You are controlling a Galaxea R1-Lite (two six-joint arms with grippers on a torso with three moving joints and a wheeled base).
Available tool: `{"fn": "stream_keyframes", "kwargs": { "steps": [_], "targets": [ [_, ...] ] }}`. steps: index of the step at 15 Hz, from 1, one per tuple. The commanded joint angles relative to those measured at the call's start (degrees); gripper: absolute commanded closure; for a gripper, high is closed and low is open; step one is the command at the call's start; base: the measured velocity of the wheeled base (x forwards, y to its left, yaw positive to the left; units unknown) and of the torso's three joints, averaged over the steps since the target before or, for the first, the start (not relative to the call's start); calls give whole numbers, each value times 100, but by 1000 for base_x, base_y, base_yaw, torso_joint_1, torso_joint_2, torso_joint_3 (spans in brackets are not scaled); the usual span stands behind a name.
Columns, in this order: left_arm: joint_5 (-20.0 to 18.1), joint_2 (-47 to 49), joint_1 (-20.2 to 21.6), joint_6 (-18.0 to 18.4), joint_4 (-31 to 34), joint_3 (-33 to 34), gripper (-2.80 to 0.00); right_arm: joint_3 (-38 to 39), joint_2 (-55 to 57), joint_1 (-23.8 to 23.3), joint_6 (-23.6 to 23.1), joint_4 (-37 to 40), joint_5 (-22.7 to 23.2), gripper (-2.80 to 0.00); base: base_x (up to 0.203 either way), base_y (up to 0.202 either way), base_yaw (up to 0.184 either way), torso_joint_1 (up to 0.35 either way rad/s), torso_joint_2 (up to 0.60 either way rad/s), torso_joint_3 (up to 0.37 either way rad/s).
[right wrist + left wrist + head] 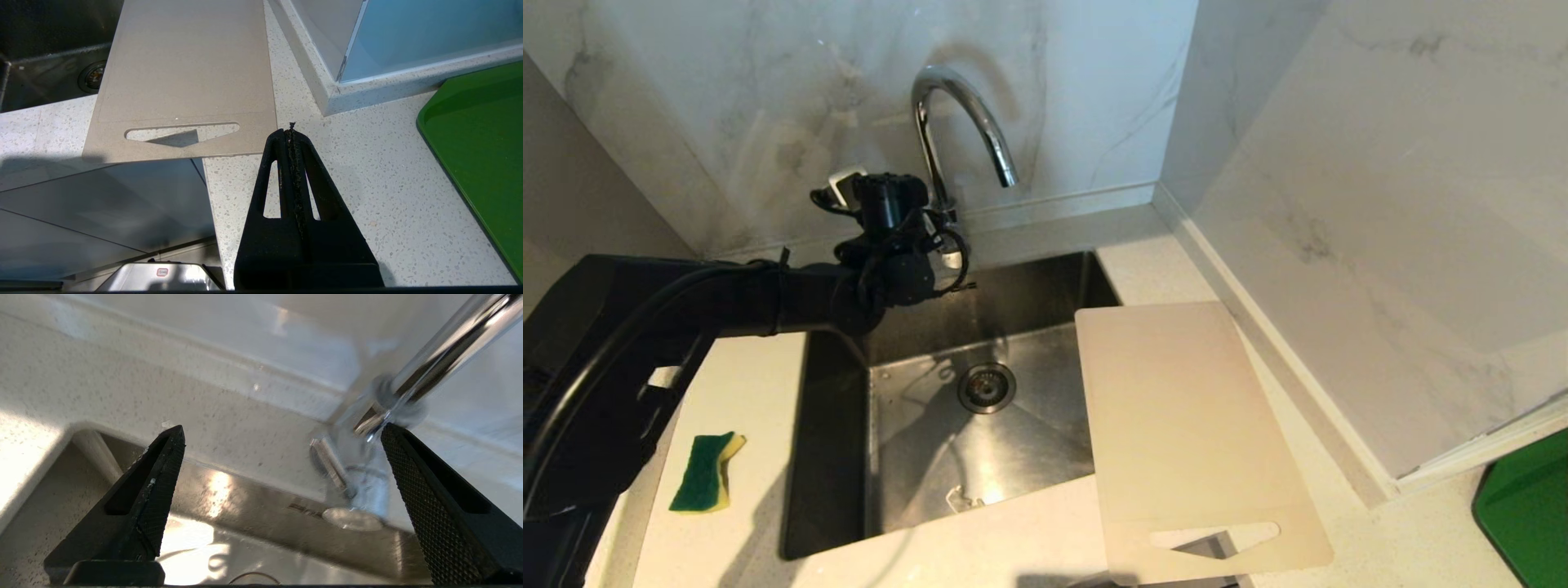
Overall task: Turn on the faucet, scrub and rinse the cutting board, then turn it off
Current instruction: Turn on the tap
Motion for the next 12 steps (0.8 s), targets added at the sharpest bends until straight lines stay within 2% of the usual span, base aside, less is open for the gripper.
{"fn": "stream_keyframes", "kwargs": {
  "steps": [1, 10, 12],
  "targets": [
    [-5, 190, 68, -12, -11, -1, -280, 0, 0, 0, 2, -1, 0, 0, 0, 0, 0, 0, 0, 0],
    [-175, 456, 233, -17, 41, 9, -280, 0, 0, 0, 2, -1, 0, 0, 0, 0, 0, 0, 0, 0],
    [-183, 445, 234, -48, 302, 12, -280, 0, 0, 0, 2, -1, 0, 0, 0, 0, 0, 0, 0, 0]
  ]
}}
